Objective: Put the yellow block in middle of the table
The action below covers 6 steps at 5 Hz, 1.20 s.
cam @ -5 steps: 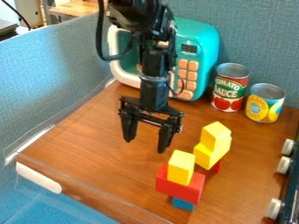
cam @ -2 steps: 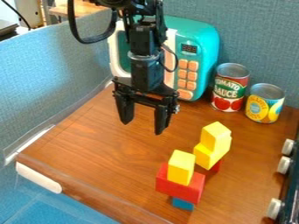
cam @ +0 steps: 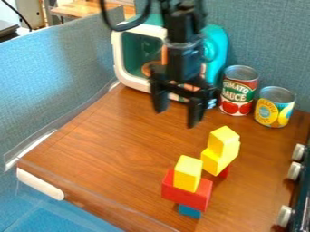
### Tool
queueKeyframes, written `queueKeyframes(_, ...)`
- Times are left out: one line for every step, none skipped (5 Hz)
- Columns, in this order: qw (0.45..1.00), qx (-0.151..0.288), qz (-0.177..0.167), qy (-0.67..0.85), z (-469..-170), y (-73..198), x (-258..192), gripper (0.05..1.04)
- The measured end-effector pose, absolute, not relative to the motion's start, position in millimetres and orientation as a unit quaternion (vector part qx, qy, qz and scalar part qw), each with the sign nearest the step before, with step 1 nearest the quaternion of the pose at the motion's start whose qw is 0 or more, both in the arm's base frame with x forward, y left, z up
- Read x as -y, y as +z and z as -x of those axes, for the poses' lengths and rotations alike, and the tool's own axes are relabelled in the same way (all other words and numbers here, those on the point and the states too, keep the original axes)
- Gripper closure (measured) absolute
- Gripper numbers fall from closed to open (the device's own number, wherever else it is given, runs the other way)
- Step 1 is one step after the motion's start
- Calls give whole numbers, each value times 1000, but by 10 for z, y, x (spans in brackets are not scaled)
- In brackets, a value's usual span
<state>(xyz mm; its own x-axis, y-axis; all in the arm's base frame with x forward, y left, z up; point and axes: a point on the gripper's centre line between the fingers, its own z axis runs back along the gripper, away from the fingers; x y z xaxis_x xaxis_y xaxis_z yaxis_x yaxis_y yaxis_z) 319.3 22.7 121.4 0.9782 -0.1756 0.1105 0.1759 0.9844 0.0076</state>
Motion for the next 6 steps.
queueKeyframes(990,63,-9,-129,-3256,1305,-83,83)
queueKeyframes(991,61,-7,-116,-3261,1344,-46,83)
queueKeyframes(991,61,2,-117,-3294,1362,-6,83)
queueKeyframes(990,43,11,-137,-3305,1244,98,83)
queueKeyframes(986,37,9,-161,-3345,1196,182,83)
queueKeyframes(981,16,0,-191,-3371,1071,264,83)
